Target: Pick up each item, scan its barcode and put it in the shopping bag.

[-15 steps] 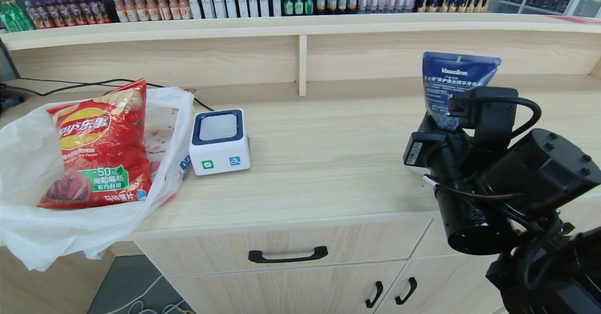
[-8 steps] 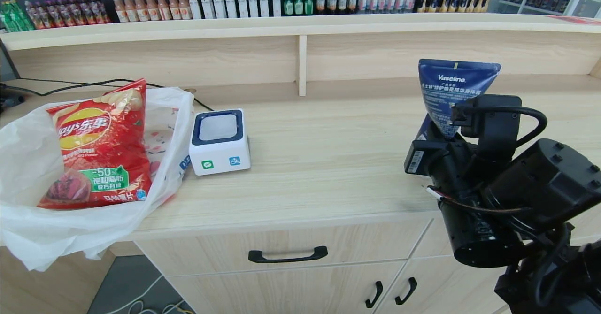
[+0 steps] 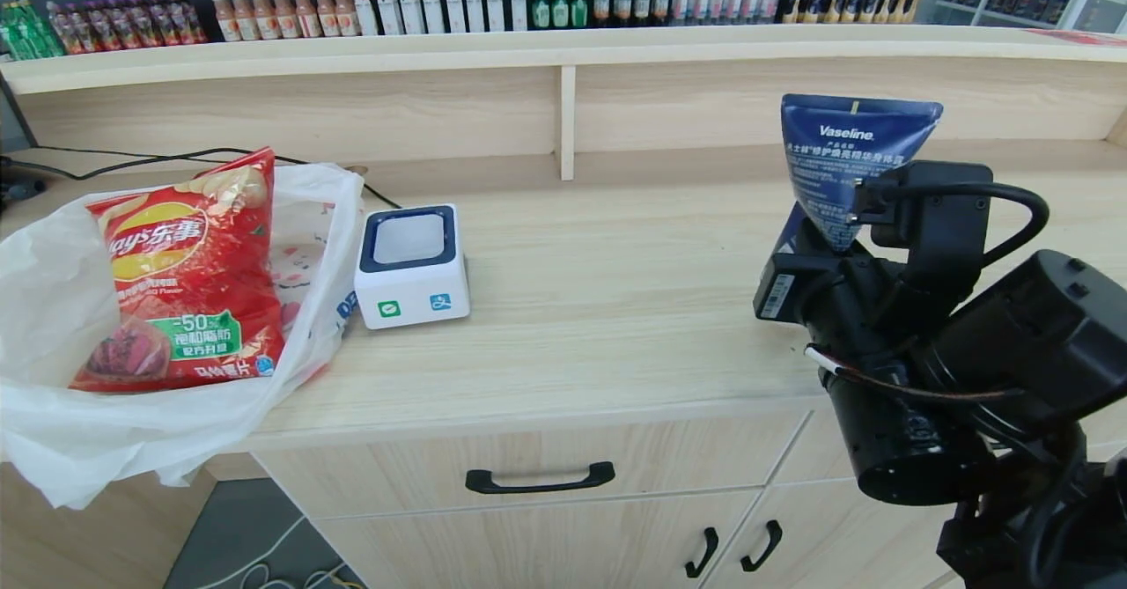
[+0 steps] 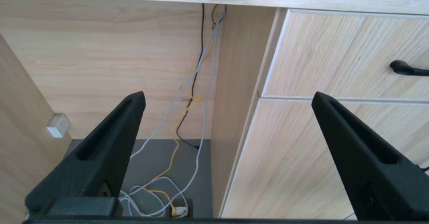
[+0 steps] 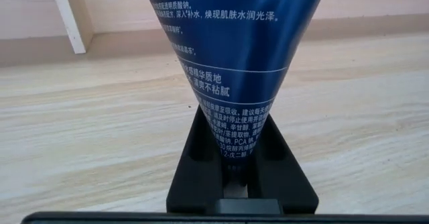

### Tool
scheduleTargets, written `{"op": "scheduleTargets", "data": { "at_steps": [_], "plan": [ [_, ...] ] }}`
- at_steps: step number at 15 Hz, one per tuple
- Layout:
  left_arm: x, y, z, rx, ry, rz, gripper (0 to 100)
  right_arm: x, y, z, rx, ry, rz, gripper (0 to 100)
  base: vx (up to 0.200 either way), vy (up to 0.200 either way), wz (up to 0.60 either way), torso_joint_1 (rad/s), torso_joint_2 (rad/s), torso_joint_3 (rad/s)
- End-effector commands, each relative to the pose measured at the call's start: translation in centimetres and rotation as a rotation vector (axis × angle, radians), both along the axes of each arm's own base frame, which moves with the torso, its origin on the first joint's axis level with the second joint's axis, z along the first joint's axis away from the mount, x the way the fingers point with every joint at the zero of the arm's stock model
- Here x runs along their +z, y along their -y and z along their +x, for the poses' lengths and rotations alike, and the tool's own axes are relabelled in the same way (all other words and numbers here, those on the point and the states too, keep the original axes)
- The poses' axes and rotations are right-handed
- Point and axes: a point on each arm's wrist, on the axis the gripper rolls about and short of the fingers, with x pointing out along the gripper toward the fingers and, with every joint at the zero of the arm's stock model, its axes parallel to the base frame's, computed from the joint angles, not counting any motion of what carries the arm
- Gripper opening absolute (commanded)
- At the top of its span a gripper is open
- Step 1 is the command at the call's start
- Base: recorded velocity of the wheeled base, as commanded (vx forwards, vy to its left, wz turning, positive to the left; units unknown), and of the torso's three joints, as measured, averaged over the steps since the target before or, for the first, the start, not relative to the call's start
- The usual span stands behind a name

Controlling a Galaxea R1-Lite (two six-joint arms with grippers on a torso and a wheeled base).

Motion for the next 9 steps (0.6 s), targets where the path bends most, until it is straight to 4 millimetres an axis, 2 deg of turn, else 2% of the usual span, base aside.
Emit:
{"op": "scheduleTargets", "data": {
  "at_steps": [1, 5, 7, 9],
  "plan": [
    [0.0, 0.0, 0.0, 0.000, 0.000, 0.000, 100, 1.2, 0.1, -0.2, 0.004, 0.034, 0.029, 0, 0.000, 0.000, 0.00, 0.000, 0.00, 0.000],
    [0.0, 0.0, 0.0, 0.000, 0.000, 0.000, 100, 3.1, -0.2, -0.3, 0.023, 0.096, 0.090, 0, 0.000, 0.000, 0.00, 0.000, 0.00, 0.000],
    [0.0, 0.0, 0.0, 0.000, 0.000, 0.000, 100, 4.8, -1.2, -0.7, 0.078, 0.154, 0.158, 0, 0.000, 0.000, 0.00, 0.000, 0.00, 0.000],
    [0.0, 0.0, 0.0, 0.000, 0.000, 0.000, 100, 5.4, -2.0, -1.5, 0.133, 0.175, 0.210, 0, 0.000, 0.000, 0.00, 0.000, 0.00, 0.000]
  ]
}}
